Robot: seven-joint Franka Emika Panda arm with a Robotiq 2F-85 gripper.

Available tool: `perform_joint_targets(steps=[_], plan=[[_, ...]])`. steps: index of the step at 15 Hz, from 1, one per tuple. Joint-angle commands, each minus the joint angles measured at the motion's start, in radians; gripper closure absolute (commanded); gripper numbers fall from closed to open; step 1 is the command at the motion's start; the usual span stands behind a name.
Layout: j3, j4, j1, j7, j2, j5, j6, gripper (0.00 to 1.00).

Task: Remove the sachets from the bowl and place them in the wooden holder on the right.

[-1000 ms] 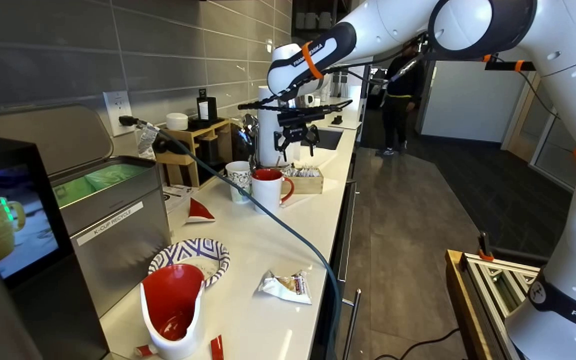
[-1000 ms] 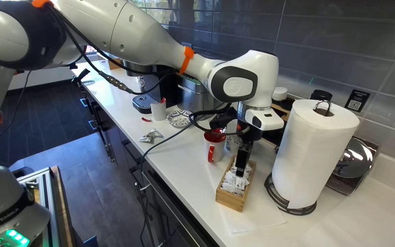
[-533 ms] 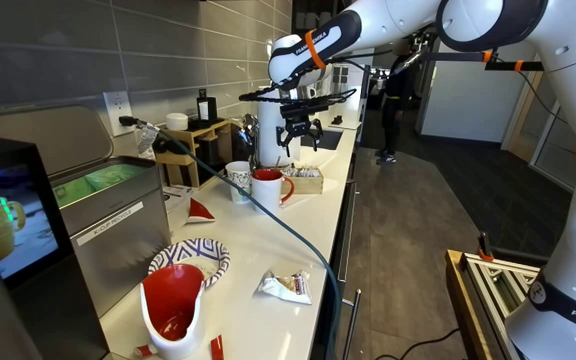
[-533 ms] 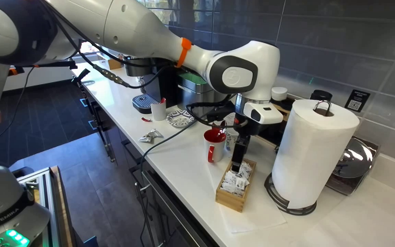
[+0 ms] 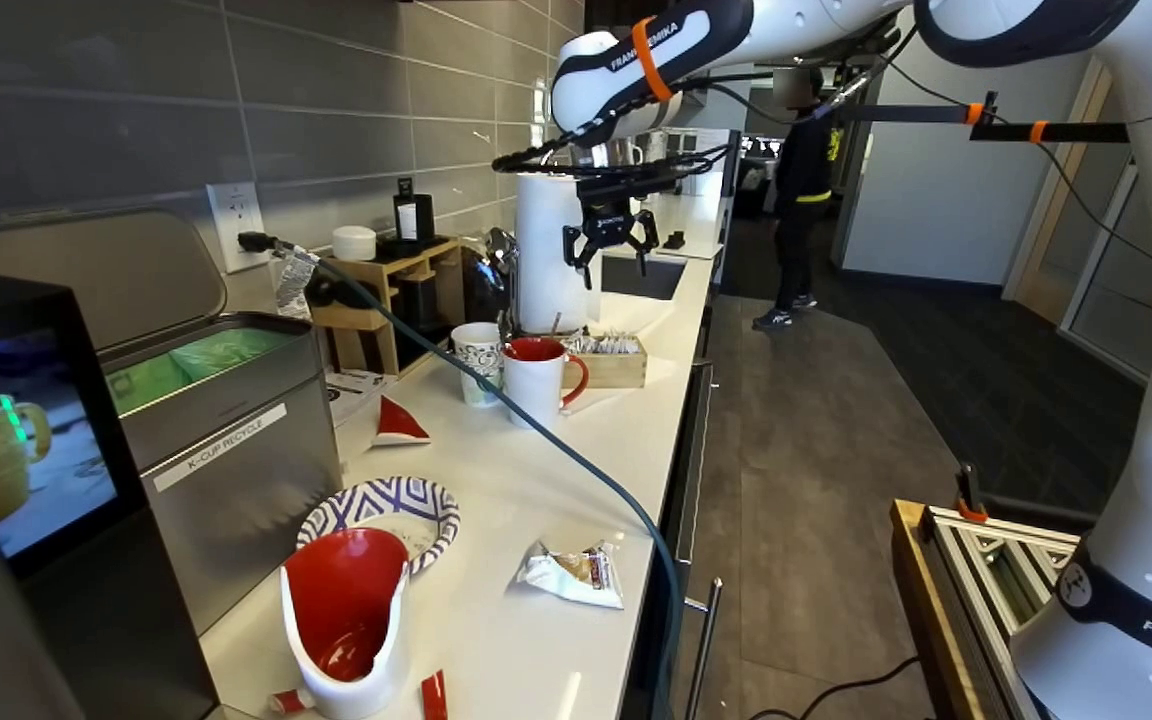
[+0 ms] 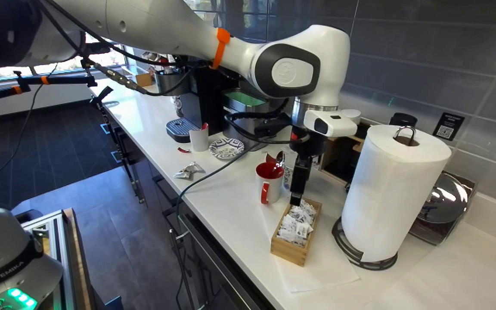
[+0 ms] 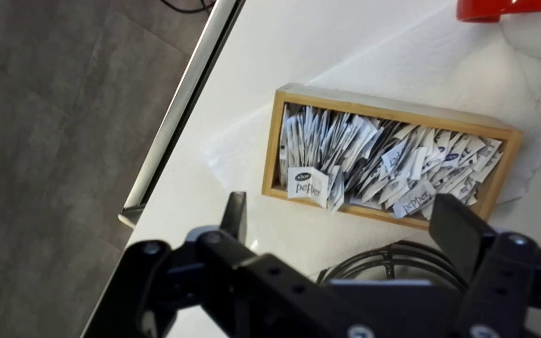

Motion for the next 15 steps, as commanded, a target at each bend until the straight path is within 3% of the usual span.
perform_joint_targets(steps=[1, 7, 11, 12, 15], plan=[[0.004, -0.2, 0.011, -0.142, -0.155, -0.095, 0.143, 0.0], [0.011, -0.438, -0.023, -0.33, -0.375, -0.062, 0.233, 0.0], [-0.01, -0.491, -0.056, -0.302, -0.473, 0.019, 0.145, 0.0], [-0.001, -0.421, -0.047, -0.31, -0.401, -0.019, 0.163, 0.0], [-0.009, -0.458, -0.062, -0.31, -0.453, 0.003, 0.149, 0.0]])
